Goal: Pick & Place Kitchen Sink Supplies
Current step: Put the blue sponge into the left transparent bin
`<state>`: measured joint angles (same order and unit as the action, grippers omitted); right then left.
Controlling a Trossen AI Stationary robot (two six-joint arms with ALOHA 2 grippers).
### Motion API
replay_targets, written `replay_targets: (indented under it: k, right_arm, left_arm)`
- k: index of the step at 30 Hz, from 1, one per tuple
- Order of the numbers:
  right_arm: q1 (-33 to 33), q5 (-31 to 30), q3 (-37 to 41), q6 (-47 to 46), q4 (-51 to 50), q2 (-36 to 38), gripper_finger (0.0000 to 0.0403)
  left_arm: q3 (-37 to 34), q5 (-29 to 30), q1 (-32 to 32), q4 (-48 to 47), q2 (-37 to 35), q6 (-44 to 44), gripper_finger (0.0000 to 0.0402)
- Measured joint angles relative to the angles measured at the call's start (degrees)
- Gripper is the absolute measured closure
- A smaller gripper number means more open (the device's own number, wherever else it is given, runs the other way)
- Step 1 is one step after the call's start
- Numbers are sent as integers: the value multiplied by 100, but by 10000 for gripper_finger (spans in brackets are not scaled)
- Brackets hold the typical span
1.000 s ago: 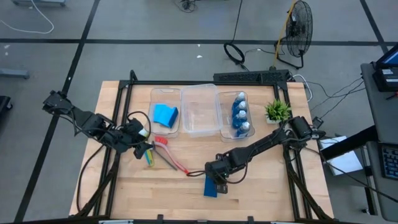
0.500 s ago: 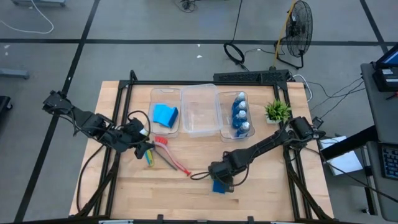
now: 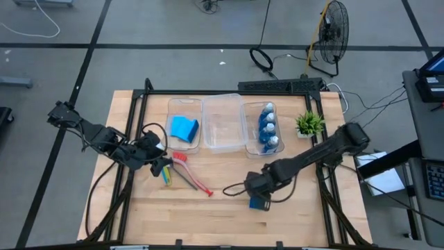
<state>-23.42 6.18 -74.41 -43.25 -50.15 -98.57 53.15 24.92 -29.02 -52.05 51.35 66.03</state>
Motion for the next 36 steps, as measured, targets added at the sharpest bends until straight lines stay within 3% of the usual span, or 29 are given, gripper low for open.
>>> replay_targets:
  k: [7,12,19,24,29,36]
  right_arm:
    - [-43,157,-7,-1957,186,620,246]
    - [-258,331,82,-2830,331,636,217]
    - [-633,457,1143,-4241,1720,636,147]
    - [-801,136,2118,-5289,3366,636,114]
    - [-831,-171,2812,-5998,4489,639,114]
    - [-826,-204,2968,-6237,4601,656,126]
  left_arm:
    - [0,68,0,-2,0,-14,160]
    - [0,73,0,-2,0,-36,160]
    - [0,162,0,-2,0,-150,160]
    - [0,220,0,0,2,-152,160]
    - [0,222,0,0,2,-186,160]
    - [0,224,0,-2,0,-187,160]
